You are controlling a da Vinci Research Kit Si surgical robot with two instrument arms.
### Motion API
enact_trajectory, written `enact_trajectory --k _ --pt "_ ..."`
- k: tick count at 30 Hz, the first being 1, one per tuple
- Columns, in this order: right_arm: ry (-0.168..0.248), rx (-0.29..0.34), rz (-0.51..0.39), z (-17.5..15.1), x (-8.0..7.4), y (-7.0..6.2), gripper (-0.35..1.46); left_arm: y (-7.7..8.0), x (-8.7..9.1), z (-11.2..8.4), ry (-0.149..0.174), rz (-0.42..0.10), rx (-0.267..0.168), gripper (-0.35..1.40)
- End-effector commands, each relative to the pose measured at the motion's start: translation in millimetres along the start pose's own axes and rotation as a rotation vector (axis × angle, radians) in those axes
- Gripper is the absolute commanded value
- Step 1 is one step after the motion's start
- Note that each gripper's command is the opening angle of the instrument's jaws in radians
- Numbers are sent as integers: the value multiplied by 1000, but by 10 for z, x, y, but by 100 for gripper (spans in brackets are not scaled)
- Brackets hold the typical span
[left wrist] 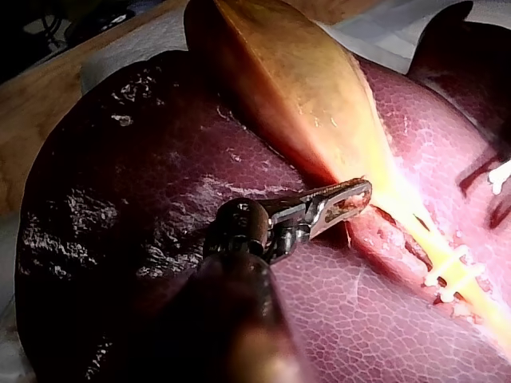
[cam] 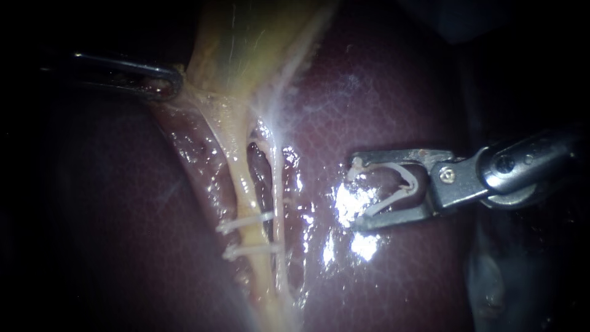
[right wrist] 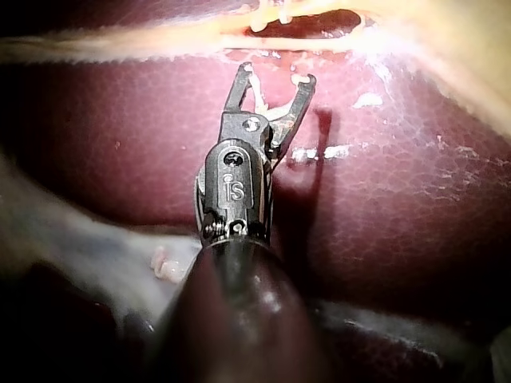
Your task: Clipping third clip left tube
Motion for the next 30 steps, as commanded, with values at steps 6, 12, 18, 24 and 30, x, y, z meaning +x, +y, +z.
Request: enact_trajectory --k 6,12,18,24,30 --pt "43 27 143 15 6 3 50 -1 5 6 -2 3 -7 -35" --pt "81 65 251 35 10 7 50 -2 10 13 1 5 2 -35" --pt "112 109 353 61 3 9 50 -2 11 14 1 6 1 -35" --pt "143 151 452 86 -14 16 50 -3 11 14 0 5 1 -35" --pt "165 186 525 99 -31 25 50 -3 11 14 0 6 0 -35"
